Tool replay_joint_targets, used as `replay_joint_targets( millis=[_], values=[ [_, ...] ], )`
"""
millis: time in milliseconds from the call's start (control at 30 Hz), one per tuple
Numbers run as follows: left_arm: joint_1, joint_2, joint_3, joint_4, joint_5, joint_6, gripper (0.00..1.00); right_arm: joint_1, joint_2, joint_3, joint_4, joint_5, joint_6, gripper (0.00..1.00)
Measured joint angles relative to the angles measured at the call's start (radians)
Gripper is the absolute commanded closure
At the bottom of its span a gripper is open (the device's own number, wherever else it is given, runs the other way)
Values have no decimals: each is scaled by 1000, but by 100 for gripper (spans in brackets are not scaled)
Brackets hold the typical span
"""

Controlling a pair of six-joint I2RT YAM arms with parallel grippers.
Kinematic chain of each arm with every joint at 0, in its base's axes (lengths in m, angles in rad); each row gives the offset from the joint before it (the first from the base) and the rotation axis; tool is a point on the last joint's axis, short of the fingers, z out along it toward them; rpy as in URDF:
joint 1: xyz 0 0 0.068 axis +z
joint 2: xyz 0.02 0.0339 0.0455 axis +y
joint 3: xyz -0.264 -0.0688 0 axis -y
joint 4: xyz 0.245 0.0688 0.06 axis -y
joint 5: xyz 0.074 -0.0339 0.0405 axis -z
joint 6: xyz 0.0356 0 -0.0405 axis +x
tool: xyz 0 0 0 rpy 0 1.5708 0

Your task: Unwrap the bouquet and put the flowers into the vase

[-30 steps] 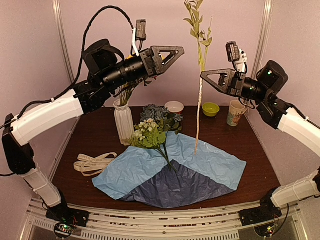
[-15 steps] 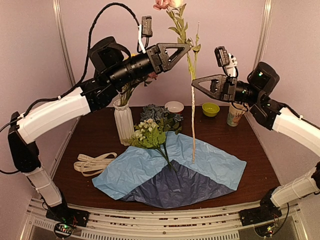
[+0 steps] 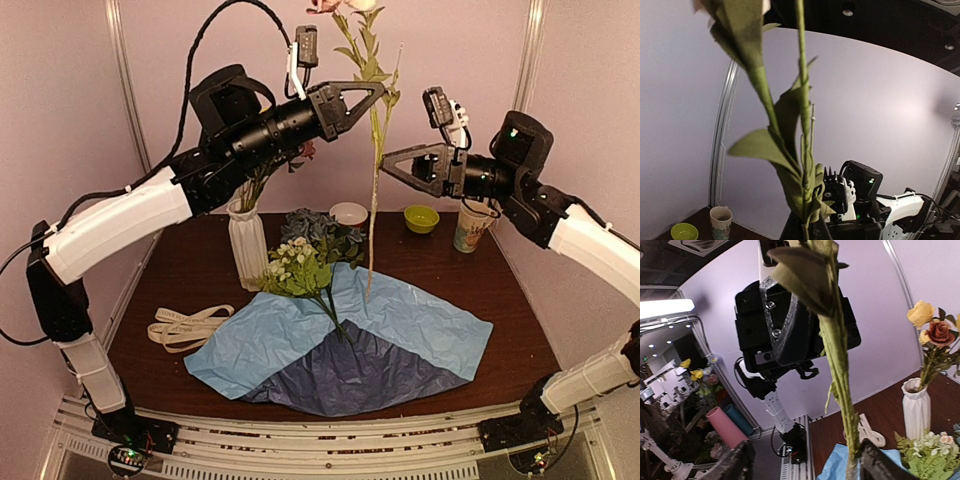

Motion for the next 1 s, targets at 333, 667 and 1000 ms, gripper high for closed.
replay_joint_targets(
  millis=[333,667,1000],
  values=[
    [4,10,147,-63,-154,187,100,4,-8,184,-460,454,-330,0],
    [10,33,284,-162,-263,339,100,4,-150,89,-591,739,-411,0],
    [190,70,476,-247,-401,458,100,4,-273,-67,-559,843,-399,0]
  ],
)
